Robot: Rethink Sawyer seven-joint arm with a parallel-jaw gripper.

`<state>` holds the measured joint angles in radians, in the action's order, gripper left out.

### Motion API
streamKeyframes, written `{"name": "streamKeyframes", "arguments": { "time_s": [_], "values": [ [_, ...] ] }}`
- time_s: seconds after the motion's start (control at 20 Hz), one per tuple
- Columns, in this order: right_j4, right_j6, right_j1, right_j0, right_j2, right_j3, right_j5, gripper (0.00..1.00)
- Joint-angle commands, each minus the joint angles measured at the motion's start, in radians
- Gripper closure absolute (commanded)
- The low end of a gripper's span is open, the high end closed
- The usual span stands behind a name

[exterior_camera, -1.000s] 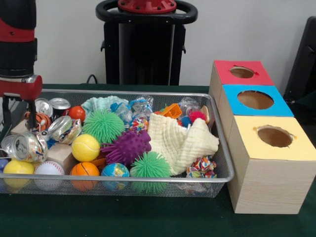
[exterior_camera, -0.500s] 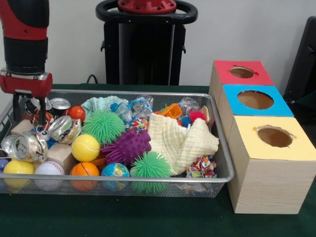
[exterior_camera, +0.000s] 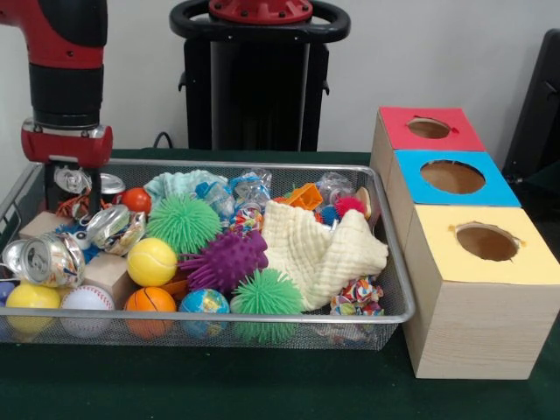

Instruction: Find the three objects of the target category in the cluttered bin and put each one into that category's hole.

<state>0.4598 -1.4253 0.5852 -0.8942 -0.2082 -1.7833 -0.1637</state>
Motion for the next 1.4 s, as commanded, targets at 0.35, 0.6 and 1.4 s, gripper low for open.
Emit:
{"name": "streamKeyframes", "arguments": {
  "time_s": [0.35,0.6,1.4],
  "values": [
    [0.012,-0.127,-0.019,-0.042,-0.047,-0.107,0.039,1.0],
    [-0.017,-0.158,-0.016,-0.063,-0.055,-0.124,0.051,1.0],
    [-0.048,-0.11,0.146,-0.139,-0.124,-0.208,-0.05,1.0]
  ]
}}
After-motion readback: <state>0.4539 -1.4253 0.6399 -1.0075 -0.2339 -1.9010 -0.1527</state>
